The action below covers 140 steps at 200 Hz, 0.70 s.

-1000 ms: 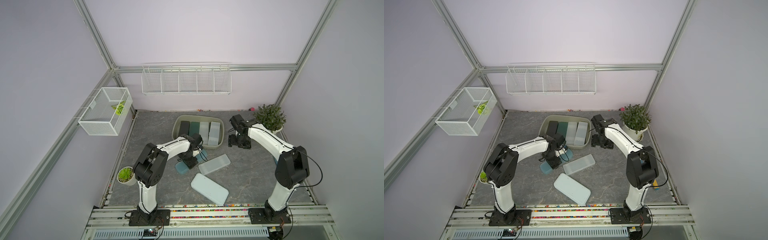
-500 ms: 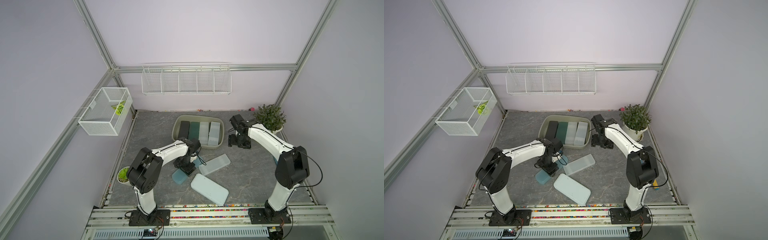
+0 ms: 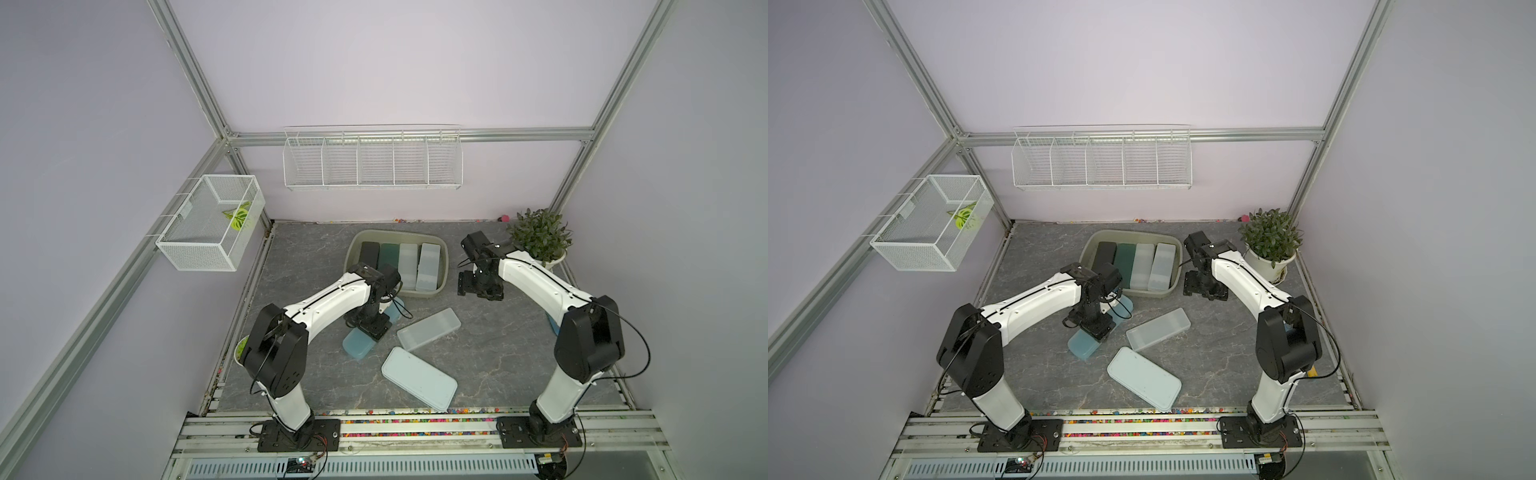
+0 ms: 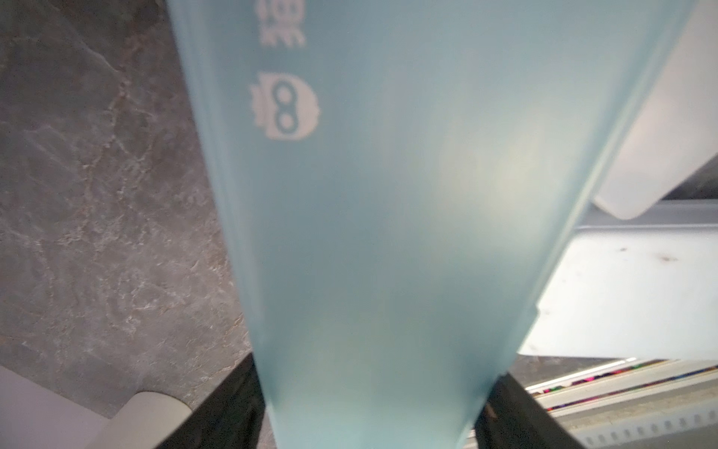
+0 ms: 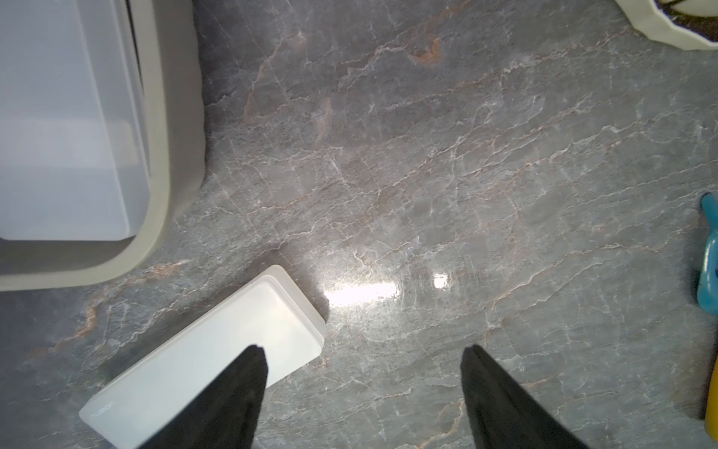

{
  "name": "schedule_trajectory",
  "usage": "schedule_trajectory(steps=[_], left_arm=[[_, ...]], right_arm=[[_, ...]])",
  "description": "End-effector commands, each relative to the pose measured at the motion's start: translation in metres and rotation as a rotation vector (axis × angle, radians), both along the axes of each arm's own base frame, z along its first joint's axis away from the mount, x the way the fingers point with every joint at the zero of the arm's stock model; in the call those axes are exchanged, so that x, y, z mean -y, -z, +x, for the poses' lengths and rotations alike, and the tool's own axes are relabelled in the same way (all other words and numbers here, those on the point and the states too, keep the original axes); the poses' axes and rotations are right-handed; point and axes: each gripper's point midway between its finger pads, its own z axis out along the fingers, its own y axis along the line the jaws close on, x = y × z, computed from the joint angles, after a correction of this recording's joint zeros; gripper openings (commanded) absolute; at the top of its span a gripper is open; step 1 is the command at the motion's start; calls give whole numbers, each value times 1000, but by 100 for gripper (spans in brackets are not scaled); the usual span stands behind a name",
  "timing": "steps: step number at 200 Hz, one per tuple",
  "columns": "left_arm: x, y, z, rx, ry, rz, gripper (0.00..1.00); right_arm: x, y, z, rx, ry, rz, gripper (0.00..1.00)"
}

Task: Put the pencil case into the storage box
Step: Pick up the pencil case from the center of the board, then place the pencil case at the storage box.

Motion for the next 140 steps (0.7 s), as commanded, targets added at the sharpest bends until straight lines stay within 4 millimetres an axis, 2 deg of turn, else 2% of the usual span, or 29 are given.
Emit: schedule_trajectory(steps=[1,13,37,62,82,109,140], left_arm=[[3,-34,15,74,-21,-51,55],[4,-48,31,117,-39,-80,55],[0,-69,78,229,-102,-128,56],[4,-80,128,310,-148,-175,56],[10,-75,161,339,-176,-205,56],[10,-56,205,360,-220,-207,56],[7,-36,245,391,-232,-168,56]], right_arm=[[3,-8,-3,22,26,13,83],[3,-8,-3,24,26,13,83],[1,-8,-3,26,23,19,83],[-3,-9,-4,26,12,20,83],[-6,-12,-6,28,4,22,83],[-7,-14,-9,28,-3,21,83],[-7,-16,-10,29,-7,21,83]])
